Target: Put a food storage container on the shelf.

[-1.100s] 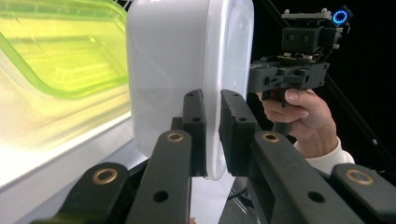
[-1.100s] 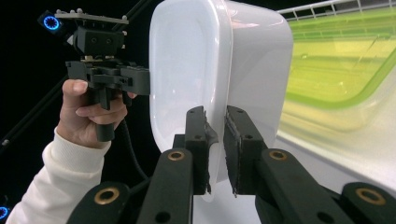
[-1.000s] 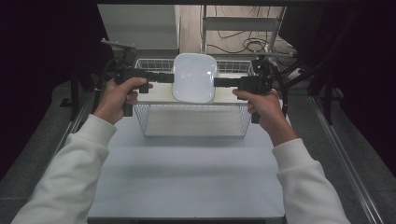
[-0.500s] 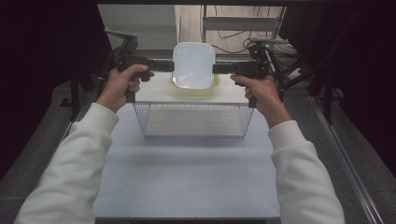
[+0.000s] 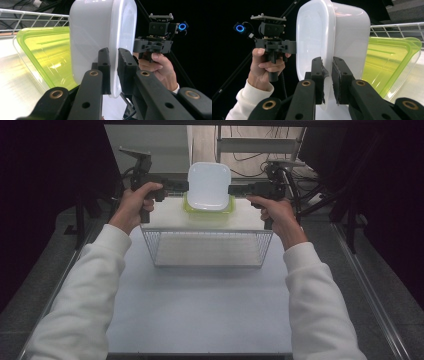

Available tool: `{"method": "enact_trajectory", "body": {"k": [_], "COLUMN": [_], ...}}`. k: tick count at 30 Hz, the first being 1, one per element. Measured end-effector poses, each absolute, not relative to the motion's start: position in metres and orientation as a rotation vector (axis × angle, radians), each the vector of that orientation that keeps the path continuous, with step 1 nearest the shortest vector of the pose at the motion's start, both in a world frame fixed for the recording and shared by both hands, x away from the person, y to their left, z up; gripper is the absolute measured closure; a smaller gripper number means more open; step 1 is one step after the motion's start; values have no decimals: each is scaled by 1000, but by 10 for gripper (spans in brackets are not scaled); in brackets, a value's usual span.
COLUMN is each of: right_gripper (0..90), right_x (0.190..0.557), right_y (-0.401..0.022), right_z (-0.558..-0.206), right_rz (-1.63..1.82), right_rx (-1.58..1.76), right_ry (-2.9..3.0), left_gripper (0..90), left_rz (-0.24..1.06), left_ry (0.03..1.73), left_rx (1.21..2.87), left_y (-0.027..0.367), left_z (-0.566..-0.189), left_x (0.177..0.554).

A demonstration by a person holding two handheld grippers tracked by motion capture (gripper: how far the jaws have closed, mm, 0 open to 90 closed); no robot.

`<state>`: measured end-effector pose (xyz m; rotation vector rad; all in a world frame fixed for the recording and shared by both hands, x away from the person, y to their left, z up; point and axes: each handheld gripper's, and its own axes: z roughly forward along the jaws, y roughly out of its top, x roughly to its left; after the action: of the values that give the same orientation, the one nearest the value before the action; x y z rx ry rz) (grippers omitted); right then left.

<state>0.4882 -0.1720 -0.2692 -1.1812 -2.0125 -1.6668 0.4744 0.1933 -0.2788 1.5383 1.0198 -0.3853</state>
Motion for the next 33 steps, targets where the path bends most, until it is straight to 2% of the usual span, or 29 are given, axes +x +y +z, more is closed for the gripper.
{"method": "enact_trajectory", "body": {"k": [33], "right_gripper": [745], "right_x": [521], "right_y": [-174], "right_z": [-287], "right_rz": [-1631], "right_rx": [-1337], "right_ry": [-1781], "left_gripper": [778], "left_rz": [-494], "left_ry": [1168], "left_rx": [1376], "left_y": [193], "left_z": [-300], "left_x": [507]}}
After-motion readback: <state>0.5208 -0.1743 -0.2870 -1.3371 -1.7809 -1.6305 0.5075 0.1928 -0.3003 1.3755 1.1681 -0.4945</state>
